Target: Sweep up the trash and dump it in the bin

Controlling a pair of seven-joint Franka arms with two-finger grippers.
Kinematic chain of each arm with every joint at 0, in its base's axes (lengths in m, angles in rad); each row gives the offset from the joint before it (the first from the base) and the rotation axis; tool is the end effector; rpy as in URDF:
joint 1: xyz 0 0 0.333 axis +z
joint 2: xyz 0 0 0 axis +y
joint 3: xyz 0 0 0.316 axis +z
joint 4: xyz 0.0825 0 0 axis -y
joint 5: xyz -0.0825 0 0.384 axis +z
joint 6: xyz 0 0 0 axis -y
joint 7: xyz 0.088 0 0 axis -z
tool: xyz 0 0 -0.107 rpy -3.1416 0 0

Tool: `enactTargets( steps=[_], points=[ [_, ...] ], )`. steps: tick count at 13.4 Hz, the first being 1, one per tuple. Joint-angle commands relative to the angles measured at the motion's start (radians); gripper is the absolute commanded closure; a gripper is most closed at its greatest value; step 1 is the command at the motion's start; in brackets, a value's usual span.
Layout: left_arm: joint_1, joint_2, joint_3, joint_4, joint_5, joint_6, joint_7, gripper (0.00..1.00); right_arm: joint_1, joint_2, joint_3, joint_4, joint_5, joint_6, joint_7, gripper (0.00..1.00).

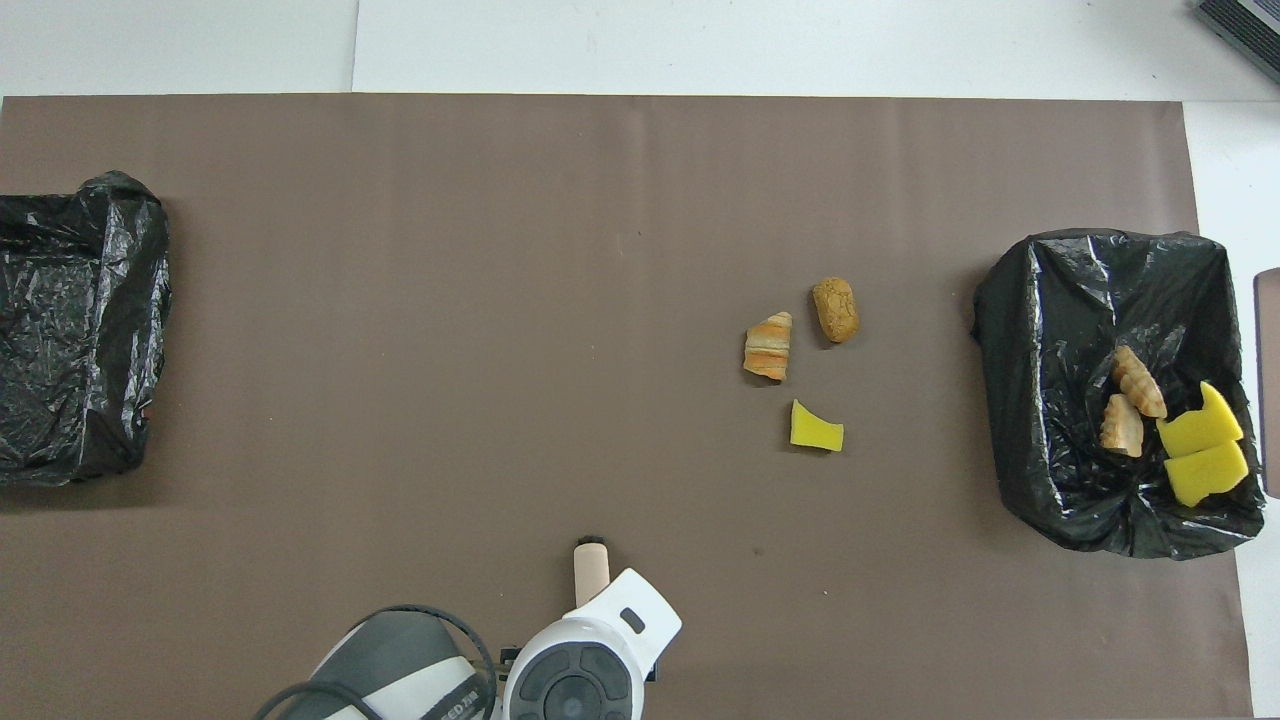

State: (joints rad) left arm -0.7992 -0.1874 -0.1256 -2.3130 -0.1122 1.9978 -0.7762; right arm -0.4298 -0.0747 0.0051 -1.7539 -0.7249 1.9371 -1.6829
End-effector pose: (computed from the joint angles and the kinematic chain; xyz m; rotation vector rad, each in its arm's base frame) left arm 0.2745 -0.3767 0.4088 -3.0842 0.1417 0.2191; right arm 0.4949 -0.2734 0.6308 1.8834 1.6478 -0.6460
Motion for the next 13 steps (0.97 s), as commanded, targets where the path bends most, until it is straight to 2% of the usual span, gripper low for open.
enactTargets(
  steps=[1,2,5,6,8,9,11,13],
  points=[
    [0.14,0.0,-0.006,0.163,0.046,-0.124,0.134,0.0,-0.006,-0.033,0.021,0.057,0.189,-0.127,0.009,1.0],
    [0.208,0.0,-0.006,0.232,0.055,-0.172,0.214,0.0,0.009,-0.034,0.035,0.066,0.249,-0.18,0.085,1.0],
    [0.351,0.034,-0.006,0.449,0.131,-0.289,0.375,0.0,0.115,-0.046,0.094,0.056,0.307,-0.288,0.392,1.0],
    [0.392,0.051,-0.005,0.522,0.131,-0.331,0.428,0.0,0.161,-0.051,0.104,0.045,0.367,-0.312,0.53,1.0],
    [0.492,0.087,-0.005,0.674,0.126,-0.428,0.527,0.0,0.303,-0.045,0.112,0.031,0.404,-0.358,0.816,1.0],
    [0.529,0.107,-0.003,0.735,0.126,-0.494,0.557,0.0,0.374,-0.034,0.112,0.025,0.427,-0.36,0.953,1.0],
    [0.567,0.149,0.003,0.823,0.123,-0.546,0.584,0.0,0.427,-0.007,0.112,0.025,0.54,-0.351,1.171,1.0],
    [0.609,0.195,0.001,0.895,0.121,-0.576,0.589,0.0,0.512,0.073,0.113,0.025,0.611,-0.319,1.461,1.0]
  ],
)
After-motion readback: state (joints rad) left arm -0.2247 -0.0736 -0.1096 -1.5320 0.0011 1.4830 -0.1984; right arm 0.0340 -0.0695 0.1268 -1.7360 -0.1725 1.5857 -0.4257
